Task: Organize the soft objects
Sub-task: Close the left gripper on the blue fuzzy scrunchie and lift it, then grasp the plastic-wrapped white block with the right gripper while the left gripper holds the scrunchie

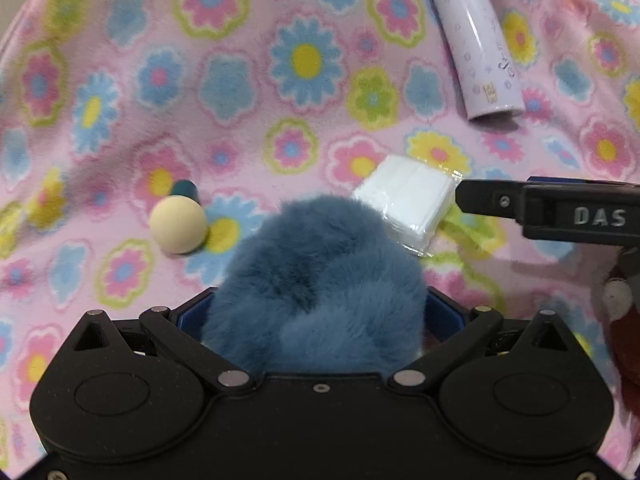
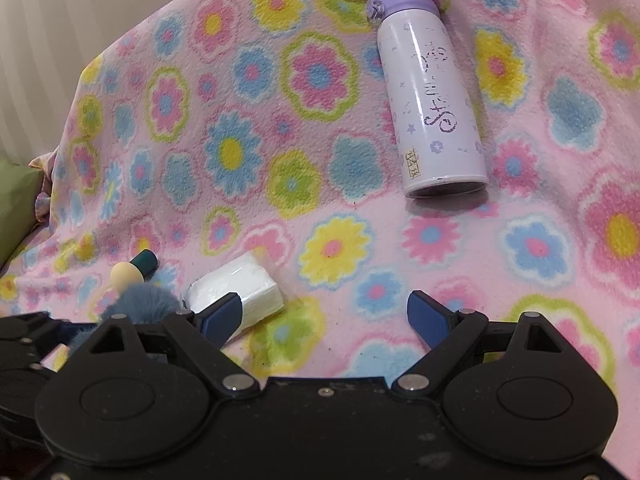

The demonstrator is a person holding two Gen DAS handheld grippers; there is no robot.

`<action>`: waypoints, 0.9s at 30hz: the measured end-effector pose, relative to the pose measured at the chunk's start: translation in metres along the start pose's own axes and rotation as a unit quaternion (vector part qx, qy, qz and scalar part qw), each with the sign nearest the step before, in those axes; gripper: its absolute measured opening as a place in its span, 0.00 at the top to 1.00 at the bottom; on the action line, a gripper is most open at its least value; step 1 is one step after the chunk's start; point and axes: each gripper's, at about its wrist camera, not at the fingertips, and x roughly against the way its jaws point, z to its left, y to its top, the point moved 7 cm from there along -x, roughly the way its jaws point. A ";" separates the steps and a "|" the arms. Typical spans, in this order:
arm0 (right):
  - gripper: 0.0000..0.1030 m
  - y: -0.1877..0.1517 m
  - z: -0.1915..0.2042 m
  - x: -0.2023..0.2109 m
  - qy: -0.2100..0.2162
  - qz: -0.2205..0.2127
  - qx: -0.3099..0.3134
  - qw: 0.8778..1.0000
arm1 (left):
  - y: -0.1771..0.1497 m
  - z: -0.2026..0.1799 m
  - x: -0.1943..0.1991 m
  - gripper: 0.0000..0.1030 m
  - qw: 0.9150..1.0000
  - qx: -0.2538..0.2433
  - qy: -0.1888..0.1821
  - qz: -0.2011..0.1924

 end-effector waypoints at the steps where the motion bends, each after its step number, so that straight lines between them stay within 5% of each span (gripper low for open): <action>1: 0.13 0.000 0.000 0.000 0.000 -0.001 -0.001 1.000 | 0.001 0.001 -0.001 0.03 1.000 0.007 -0.006 0.001; 8: 0.13 0.000 -0.001 0.001 0.002 -0.002 -0.006 1.000 | 0.007 0.015 0.013 0.34 0.999 0.038 -0.038 -0.011; 16: 0.13 0.000 -0.001 0.001 0.002 -0.002 -0.004 1.000 | 0.008 0.047 0.055 0.35 0.997 0.043 0.012 -0.069; 27: 0.12 0.000 -0.001 -0.001 0.003 -0.001 -0.004 1.000 | -0.029 0.101 0.032 0.35 0.992 0.087 0.071 -0.047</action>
